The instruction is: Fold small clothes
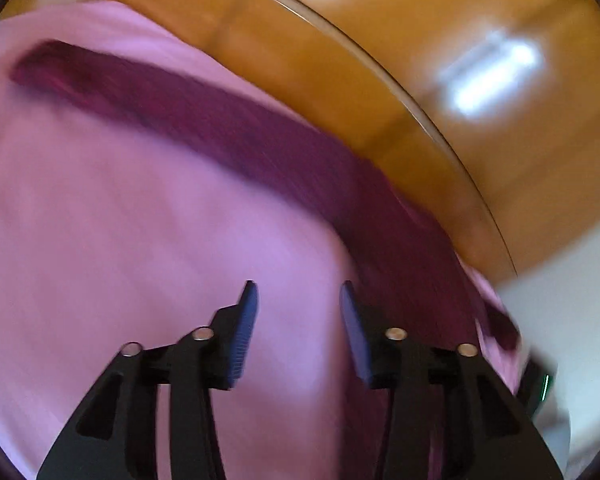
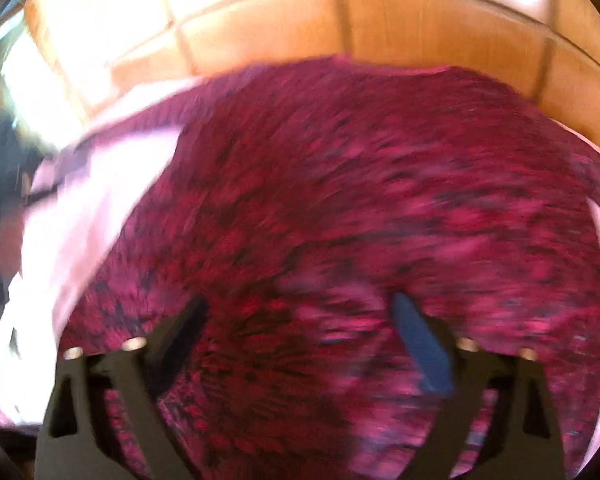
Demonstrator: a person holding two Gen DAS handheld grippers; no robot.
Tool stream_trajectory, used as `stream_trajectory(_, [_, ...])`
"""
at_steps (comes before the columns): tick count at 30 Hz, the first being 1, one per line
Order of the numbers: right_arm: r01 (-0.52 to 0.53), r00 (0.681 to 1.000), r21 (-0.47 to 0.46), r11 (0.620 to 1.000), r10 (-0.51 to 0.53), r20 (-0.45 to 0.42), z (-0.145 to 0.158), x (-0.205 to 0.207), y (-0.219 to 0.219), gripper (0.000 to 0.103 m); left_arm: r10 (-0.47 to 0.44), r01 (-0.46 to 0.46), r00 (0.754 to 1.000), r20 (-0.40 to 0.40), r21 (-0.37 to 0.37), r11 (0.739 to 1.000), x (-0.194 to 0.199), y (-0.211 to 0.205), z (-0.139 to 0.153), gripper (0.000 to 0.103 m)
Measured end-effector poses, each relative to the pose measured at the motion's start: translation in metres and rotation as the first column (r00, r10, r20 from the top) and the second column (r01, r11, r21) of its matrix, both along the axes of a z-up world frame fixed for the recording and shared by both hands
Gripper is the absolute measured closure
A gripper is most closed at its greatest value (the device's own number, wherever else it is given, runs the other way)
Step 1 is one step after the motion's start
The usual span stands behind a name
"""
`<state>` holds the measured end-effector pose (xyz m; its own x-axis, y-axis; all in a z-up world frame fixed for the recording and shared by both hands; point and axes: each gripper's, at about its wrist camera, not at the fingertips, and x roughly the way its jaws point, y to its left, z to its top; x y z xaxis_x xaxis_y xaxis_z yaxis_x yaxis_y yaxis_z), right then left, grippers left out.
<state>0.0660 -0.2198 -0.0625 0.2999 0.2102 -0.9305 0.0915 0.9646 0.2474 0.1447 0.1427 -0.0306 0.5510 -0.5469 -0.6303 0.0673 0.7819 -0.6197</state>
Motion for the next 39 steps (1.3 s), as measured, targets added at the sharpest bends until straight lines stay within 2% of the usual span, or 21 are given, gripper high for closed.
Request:
stream_trajectory(1, [0.051, 0.999, -0.017, 0.999, -0.050, 0.017, 0.007, -0.003, -0.015, 0.019, -0.053, 0.052, 0.999, -0.007, -0.027, 0.998, -0.011, -0.011, -0.003, 0.049])
stream_trajectory(3, [0.178, 0.983, -0.062, 0.982, -0.175, 0.046, 0.019, -0.014, -0.055, 0.024, -0.122, 0.120, 0.992, -0.035, -0.047, 0.992, -0.032, -0.031, -0.012, 0.048])
stream_trajectory(6, [0.326, 0.945, -0.145, 0.934, -0.326, 0.026, 0.020, -0.039, -0.112, 0.034, -0.190, 0.188, 0.979, -0.068, -0.035, 0.982, -0.048, -0.053, -0.024, 0.048])
stream_trajectory(7, [0.345, 0.938, -0.162, 0.925, -0.346, 0.021, 0.019, -0.045, -0.121, 0.037, -0.199, 0.198, 0.976, -0.082, -0.027, 0.980, -0.047, -0.058, -0.028, 0.048])
stream_trajectory(8, [0.365, 0.929, -0.181, 0.913, -0.370, 0.010, 0.017, -0.055, -0.133, 0.046, -0.205, 0.204, 0.974, -0.094, -0.018, 0.979, -0.054, -0.064, -0.032, 0.048])
stream_trajectory(11, [0.369, 0.924, -0.180, 0.912, -0.380, -0.032, 0.012, -0.076, -0.144, 0.054, -0.184, 0.183, 0.978, -0.093, -0.017, 0.983, -0.064, -0.065, -0.033, 0.050])
stream_trajectory(12, [0.358, 0.929, -0.158, 0.920, -0.368, -0.043, 0.011, -0.082, -0.142, 0.054, -0.184, 0.184, 0.978, -0.096, -0.014, 0.983, -0.064, -0.066, -0.031, 0.060])
stream_trajectory(14, [0.336, 0.937, -0.163, 0.928, -0.347, -0.039, 0.015, -0.091, -0.137, 0.051, -0.176, 0.176, 0.978, -0.108, -0.010, 0.984, -0.069, -0.065, -0.033, 0.066])
stream_trajectory(16, [0.347, 0.934, -0.144, 0.927, -0.356, -0.038, 0.015, -0.101, -0.137, 0.050, -0.172, 0.172, 0.979, -0.114, -0.006, 0.985, -0.071, -0.066, -0.035, 0.077])
stream_trajectory(18, [0.361, 0.929, -0.099, 0.927, -0.367, -0.048, 0.017, -0.109, -0.137, 0.059, -0.175, 0.178, 0.979, -0.100, 0.024, 0.984, -0.069, -0.070, -0.031, 0.086])
stream_trajectory(22, [0.331, 0.942, -0.102, 0.938, -0.335, -0.028, 0.025, -0.124, -0.125, 0.085, -0.169, 0.175, 0.983, -0.075, 0.068, 0.982, -0.076, -0.074, -0.027, 0.090])
stream_trajectory(23, [0.332, 0.942, -0.098, 0.938, -0.336, -0.019, 0.031, -0.125, -0.124, 0.088, -0.165, 0.170, 0.984, -0.071, 0.072, 0.983, -0.076, -0.072, -0.025, 0.091])
stream_trajectory(26, [0.323, 0.946, -0.073, 0.944, -0.322, 0.033, 0.058, -0.126, -0.121, 0.090, -0.164, 0.168, 0.985, -0.050, 0.096, 0.981, -0.081, -0.068, -0.014, 0.091])
stream_trajectory(28, [0.303, 0.953, -0.051, 0.952, -0.301, 0.038, 0.069, -0.134, -0.117, 0.090, -0.165, 0.171, 0.985, -0.052, 0.148, 0.974, -0.084, -0.066, -0.012, 0.091])
stream_trajectory(31, [0.260, 0.964, -0.079, 0.962, -0.263, -0.036, 0.051, -0.145, -0.106, 0.090, -0.150, 0.171, 0.982, -0.111, 0.215, 0.961, -0.082, -0.069, -0.025, 0.087])
stream_trajectory(33, [0.282, 0.957, -0.075, 0.957, -0.285, -0.047, 0.041, -0.152, -0.106, 0.087, -0.116, 0.137, 0.989, -0.089, 0.281, 0.950, -0.083, -0.075, -0.016, 0.078])
stream_trajectory(34, [0.322, 0.945, -0.048, 0.945, -0.324, -0.044, 0.043, -0.154, -0.111, 0.078, -0.108, 0.120, 0.993, -0.057, 0.304, 0.945, -0.083, -0.079, -0.008, 0.076])
stream_trajectory(35, [0.344, 0.937, -0.032, 0.938, -0.345, -0.044, 0.043, -0.153, -0.117, 0.067, -0.101, 0.105, 0.994, -0.030, 0.310, 0.945, -0.084, -0.081, -0.001, 0.067])
stream_trajectory(36, [0.360, 0.932, -0.033, 0.932, -0.361, -0.032, 0.045, -0.152, -0.122, 0.062, -0.086, 0.077, 0.996, 0.017, 0.303, 0.950, -0.083, -0.083, 0.010, 0.055])
stream_trajectory(38, [0.393, 0.919, -0.081, 0.916, -0.394, 0.002, 0.049, -0.150, -0.136, 0.051, -0.070, 0.042, 0.993, 0.099, 0.265, 0.963, -0.080, -0.090, 0.027, 0.051])
stream_trajectory(39, [0.414, 0.910, -0.088, 0.906, -0.415, 0.012, 0.051, -0.150, -0.143, 0.050, -0.081, 0.048, 0.990, 0.119, 0.255, 0.966, -0.079, -0.094, 0.031, 0.051])
